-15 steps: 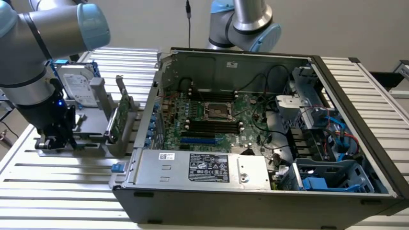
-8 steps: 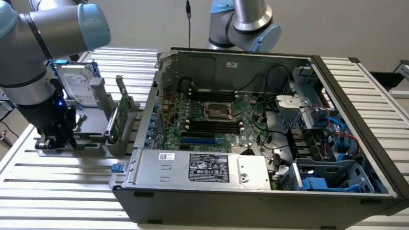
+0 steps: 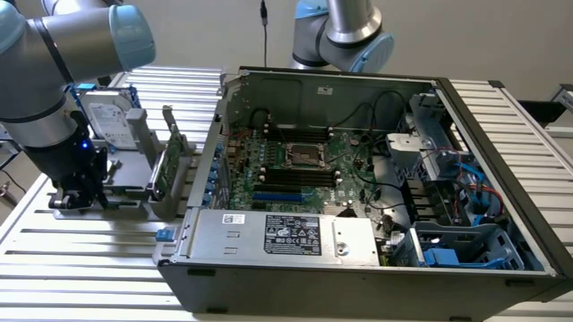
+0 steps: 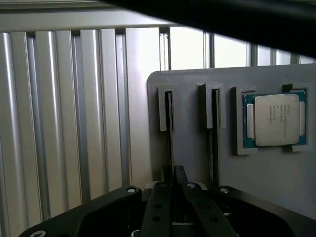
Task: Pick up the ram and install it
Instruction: 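Pick up the ram and move it above insertion slot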
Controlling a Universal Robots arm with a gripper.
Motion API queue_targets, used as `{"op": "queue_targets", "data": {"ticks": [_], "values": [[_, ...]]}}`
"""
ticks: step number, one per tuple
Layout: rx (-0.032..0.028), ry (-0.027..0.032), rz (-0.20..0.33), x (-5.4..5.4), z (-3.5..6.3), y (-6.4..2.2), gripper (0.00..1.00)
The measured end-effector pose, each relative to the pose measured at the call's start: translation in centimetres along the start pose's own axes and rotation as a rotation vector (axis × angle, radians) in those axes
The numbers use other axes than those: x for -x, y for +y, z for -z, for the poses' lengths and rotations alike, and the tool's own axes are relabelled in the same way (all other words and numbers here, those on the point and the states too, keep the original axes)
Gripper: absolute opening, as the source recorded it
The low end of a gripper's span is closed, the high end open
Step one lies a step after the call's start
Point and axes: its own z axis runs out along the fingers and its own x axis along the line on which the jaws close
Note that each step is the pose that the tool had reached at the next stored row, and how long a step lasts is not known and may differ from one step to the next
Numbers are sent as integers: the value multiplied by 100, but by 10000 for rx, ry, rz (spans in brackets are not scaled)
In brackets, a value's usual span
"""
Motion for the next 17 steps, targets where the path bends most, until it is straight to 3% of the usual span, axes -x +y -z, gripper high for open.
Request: {"op": "queue_targets", "data": {"ticks": [8,17], "values": [[0,0,-2,0,19,0,14],[0,0,-2,1,133,4,14]]}}
